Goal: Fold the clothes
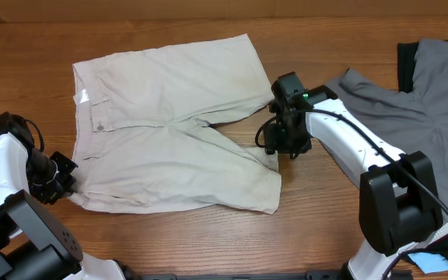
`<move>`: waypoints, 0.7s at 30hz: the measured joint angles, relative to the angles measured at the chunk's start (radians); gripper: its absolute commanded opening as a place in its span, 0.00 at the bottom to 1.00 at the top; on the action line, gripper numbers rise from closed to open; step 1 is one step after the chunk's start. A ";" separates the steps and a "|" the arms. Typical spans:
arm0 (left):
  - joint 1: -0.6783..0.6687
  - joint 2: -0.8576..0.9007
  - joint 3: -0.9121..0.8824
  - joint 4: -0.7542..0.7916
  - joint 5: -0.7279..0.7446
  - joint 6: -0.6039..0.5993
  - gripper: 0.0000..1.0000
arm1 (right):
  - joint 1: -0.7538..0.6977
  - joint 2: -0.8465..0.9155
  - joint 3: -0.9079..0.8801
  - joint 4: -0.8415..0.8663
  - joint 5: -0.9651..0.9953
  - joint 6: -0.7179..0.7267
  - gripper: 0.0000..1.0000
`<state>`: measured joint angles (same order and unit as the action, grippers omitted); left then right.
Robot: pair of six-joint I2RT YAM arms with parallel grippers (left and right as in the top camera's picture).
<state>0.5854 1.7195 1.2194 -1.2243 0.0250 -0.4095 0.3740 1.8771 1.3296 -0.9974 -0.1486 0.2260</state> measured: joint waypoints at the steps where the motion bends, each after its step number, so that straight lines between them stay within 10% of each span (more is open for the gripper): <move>1: 0.000 0.000 0.000 0.000 -0.002 0.000 0.07 | 0.000 0.001 -0.008 0.020 0.003 0.010 0.53; 15: 0.000 0.000 0.000 0.001 -0.011 0.000 0.08 | 0.000 0.002 -0.145 0.221 -0.019 0.072 0.41; 18: 0.000 0.000 0.000 0.001 -0.011 0.000 0.08 | 0.000 0.002 -0.145 0.209 -0.032 0.072 0.09; 21: 0.000 0.000 0.000 0.001 -0.012 0.000 0.08 | 0.000 0.002 -0.146 0.198 -0.040 0.080 0.04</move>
<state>0.5854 1.7195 1.2194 -1.2236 0.0132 -0.4099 0.3740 1.8786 1.1839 -0.7990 -0.1886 0.3065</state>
